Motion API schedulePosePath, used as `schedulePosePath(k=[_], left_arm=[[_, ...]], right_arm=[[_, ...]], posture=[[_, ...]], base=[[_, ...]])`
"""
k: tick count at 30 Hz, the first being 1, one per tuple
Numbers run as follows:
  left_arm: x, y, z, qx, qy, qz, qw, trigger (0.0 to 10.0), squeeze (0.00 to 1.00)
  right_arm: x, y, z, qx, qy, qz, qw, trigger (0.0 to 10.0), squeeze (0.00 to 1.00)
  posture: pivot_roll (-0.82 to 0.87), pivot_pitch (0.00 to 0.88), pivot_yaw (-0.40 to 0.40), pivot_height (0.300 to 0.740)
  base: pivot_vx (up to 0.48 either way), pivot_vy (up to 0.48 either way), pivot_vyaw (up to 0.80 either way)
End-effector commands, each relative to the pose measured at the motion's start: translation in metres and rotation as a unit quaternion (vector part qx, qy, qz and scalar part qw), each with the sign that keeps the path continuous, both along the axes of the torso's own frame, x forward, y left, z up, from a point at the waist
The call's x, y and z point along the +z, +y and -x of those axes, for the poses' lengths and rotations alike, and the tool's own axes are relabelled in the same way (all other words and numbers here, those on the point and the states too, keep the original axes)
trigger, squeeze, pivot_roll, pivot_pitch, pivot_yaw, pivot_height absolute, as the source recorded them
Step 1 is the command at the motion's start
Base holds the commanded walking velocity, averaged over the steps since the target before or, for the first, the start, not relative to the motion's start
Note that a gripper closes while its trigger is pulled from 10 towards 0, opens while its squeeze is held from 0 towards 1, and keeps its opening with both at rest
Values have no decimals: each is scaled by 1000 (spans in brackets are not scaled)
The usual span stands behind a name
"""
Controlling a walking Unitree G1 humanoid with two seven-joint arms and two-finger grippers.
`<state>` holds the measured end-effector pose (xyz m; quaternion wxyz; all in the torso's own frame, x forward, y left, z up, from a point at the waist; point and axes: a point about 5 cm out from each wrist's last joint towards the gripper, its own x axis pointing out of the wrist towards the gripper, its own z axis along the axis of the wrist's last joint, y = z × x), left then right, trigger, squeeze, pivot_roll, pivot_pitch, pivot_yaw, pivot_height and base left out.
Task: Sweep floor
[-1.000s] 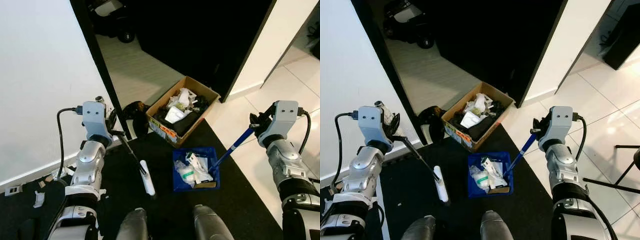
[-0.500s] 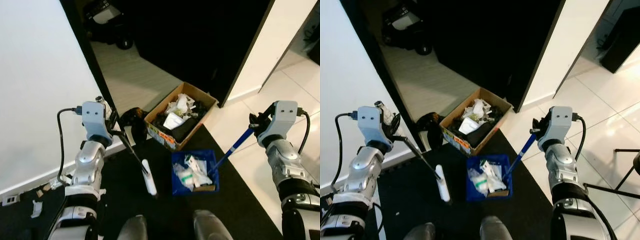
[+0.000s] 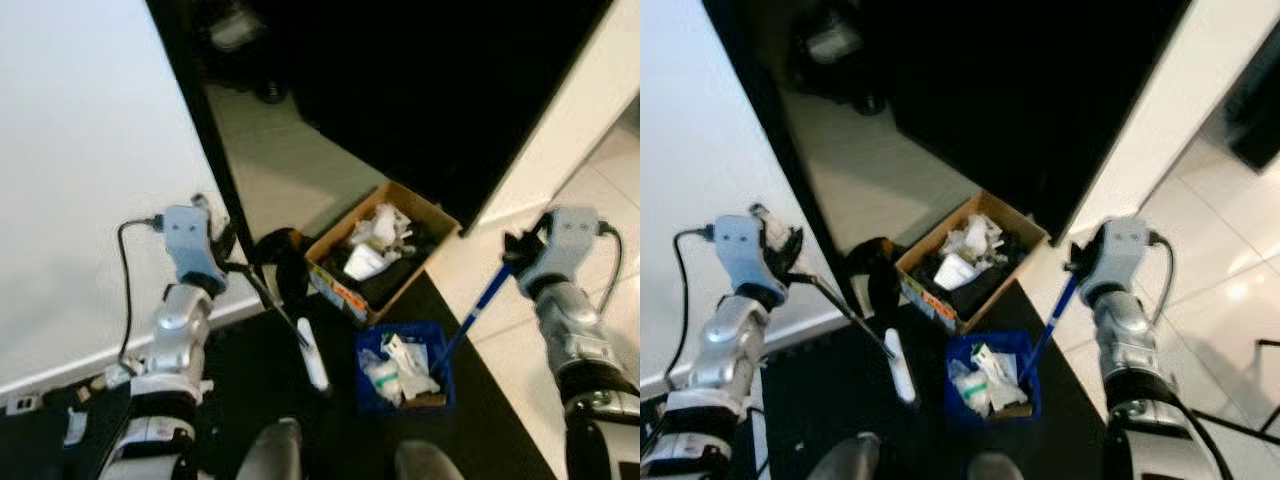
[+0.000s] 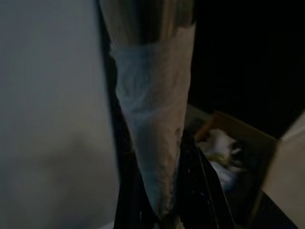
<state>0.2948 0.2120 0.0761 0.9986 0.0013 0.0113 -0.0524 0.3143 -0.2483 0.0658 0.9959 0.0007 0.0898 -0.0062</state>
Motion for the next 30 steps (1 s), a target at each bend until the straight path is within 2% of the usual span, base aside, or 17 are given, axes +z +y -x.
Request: schedulePosePath(k=[1,5,7,18,30], left_arm=[[5,-3,-2,-9,-13,-4,1000,10000,0],[5,-4,-2,-9,-13,-3,1000,10000,0],[3,-6,-1,-9,-9,5,1000,10000,0],[2,-9,-2,-16,-7,-14,1000,10000,0],[2,-8,-3,-9,-9,-23,1000,10000,0]], right_arm=[[7,-7,0,-13,-23,-5,1000,10000,0],[7,-8,0,-13,-23,-4,1000,10000,0],[7,-8,1,-13,-23,-4,1000,10000,0],[6,-8,2,-14,-21,-4,1000,10000,0],[7,-9,2,-14,-22,-2,1000,10000,0]], posture=[[-2,13,0,740],[-3,14,-1,740],[-3,15,-2,740],[-5,16,-2,740],[-8,19,-4,740]], base=[[322,0,0],[315,0,0],[0,0,0],[0,0,0],[0,-461,0]])
